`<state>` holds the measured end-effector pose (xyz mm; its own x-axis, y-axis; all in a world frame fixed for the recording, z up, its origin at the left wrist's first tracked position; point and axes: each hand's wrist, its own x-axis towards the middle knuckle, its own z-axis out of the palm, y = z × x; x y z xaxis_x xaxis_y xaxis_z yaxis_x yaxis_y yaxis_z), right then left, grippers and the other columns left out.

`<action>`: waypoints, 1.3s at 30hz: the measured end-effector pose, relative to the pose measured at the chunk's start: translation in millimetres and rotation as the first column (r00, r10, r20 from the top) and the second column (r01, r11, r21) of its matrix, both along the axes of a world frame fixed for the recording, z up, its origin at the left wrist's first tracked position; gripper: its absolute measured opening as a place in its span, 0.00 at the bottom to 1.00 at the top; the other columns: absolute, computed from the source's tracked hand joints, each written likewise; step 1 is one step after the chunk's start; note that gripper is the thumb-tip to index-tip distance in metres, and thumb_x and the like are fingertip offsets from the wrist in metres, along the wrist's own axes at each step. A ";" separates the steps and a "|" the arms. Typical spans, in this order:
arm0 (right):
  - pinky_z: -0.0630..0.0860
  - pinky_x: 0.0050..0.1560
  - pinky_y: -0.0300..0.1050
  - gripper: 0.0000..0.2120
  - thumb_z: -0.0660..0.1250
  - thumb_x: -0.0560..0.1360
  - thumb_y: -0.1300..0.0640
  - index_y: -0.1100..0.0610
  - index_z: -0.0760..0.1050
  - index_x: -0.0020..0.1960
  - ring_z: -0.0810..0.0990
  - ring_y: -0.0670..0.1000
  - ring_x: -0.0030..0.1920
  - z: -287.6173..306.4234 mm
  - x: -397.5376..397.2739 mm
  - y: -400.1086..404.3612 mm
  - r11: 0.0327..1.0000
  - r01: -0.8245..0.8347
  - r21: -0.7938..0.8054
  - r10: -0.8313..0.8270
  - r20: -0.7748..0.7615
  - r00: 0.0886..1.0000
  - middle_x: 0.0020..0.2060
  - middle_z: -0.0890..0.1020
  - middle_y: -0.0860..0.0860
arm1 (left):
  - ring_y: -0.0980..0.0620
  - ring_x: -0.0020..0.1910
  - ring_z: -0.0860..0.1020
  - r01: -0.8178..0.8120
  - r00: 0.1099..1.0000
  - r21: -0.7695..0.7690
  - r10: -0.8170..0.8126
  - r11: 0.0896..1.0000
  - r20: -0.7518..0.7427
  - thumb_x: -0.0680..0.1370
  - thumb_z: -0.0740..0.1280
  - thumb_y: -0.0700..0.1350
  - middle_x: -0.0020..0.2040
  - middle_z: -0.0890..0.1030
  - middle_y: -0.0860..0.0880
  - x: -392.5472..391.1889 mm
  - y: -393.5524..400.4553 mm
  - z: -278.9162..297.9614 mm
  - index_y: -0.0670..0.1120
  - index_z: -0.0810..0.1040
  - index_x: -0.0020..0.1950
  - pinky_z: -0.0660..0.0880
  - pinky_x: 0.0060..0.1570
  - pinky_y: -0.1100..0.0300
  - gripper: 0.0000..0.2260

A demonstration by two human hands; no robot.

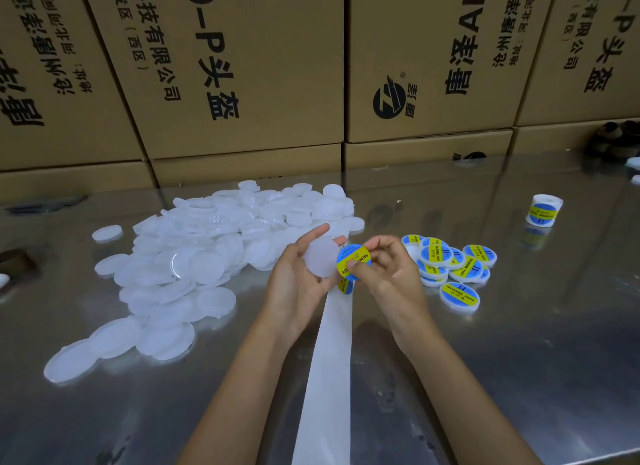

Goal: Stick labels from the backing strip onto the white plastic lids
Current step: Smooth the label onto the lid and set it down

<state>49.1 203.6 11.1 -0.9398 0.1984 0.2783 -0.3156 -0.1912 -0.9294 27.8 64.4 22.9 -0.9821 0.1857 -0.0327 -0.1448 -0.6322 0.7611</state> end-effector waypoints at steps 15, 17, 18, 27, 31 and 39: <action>0.73 0.37 0.37 0.17 0.74 0.70 0.68 0.50 0.71 0.46 0.79 0.45 0.38 1.0 5.2 -10.6 0.960 0.149 0.239 -0.120 -0.129 0.984 0.40 0.79 0.48 | 0.38 0.59 0.79 0.115 0.993 -0.079 -0.117 0.990 -0.023 0.83 0.53 0.44 0.66 0.78 0.34 6.7 14.5 1.8 0.38 0.75 0.69 0.77 0.60 0.47 0.20; 0.72 0.37 0.35 0.18 0.74 0.70 0.67 0.49 0.71 0.46 0.79 0.44 0.37 -0.2 5.0 -10.5 0.957 0.157 0.243 -0.127 -0.137 0.982 0.40 0.79 0.47 | 0.38 0.59 0.78 0.111 0.993 -0.086 -0.114 0.990 -0.029 0.82 0.54 0.43 0.66 0.77 0.33 7.4 14.9 2.7 0.37 0.75 0.69 0.79 0.57 0.48 0.20; 0.72 0.36 0.34 0.18 0.75 0.70 0.67 0.49 0.70 0.46 0.79 0.44 0.37 -0.7 5.0 -10.5 0.955 0.161 0.249 -0.128 -0.142 0.982 0.40 0.79 0.47 | 0.38 0.59 0.78 0.112 0.993 -0.087 -0.115 0.990 -0.032 0.82 0.54 0.43 0.66 0.77 0.33 8.0 15.0 3.3 0.37 0.75 0.69 0.80 0.56 0.49 0.20; 0.70 0.35 0.31 0.17 0.75 0.70 0.65 0.50 0.70 0.47 0.77 0.41 0.35 -3.2 4.3 -11.3 0.935 0.199 0.295 -0.156 -0.161 0.974 0.40 0.79 0.45 | 0.42 0.58 0.79 0.140 0.986 -0.115 -0.149 0.984 -0.075 0.76 0.62 0.46 0.62 0.80 0.35 12.7 17.1 6.9 0.39 0.77 0.65 0.80 0.55 0.52 0.20; 0.70 0.35 0.31 0.16 0.76 0.70 0.61 0.50 0.71 0.48 0.78 0.43 0.36 -4.4 5.5 -12.1 0.907 0.247 0.341 -0.192 -0.187 0.963 0.42 0.79 0.46 | 0.44 0.57 0.79 0.140 0.979 -0.151 -0.160 0.979 -0.128 0.79 0.60 0.45 0.58 0.82 0.41 12.6 16.8 4.5 0.42 0.77 0.64 0.77 0.59 0.52 0.16; 0.70 0.36 0.31 0.18 0.77 0.66 0.54 0.41 0.69 0.43 0.76 0.44 0.35 -3.7 7.3 -11.5 0.852 0.367 0.374 -0.310 -0.205 0.928 0.42 0.77 0.39 | 0.44 0.61 0.79 0.148 0.966 -0.174 -0.180 0.973 -0.185 0.82 0.55 0.39 0.65 0.81 0.42 13.2 16.2 3.5 0.44 0.76 0.61 0.74 0.61 0.48 0.13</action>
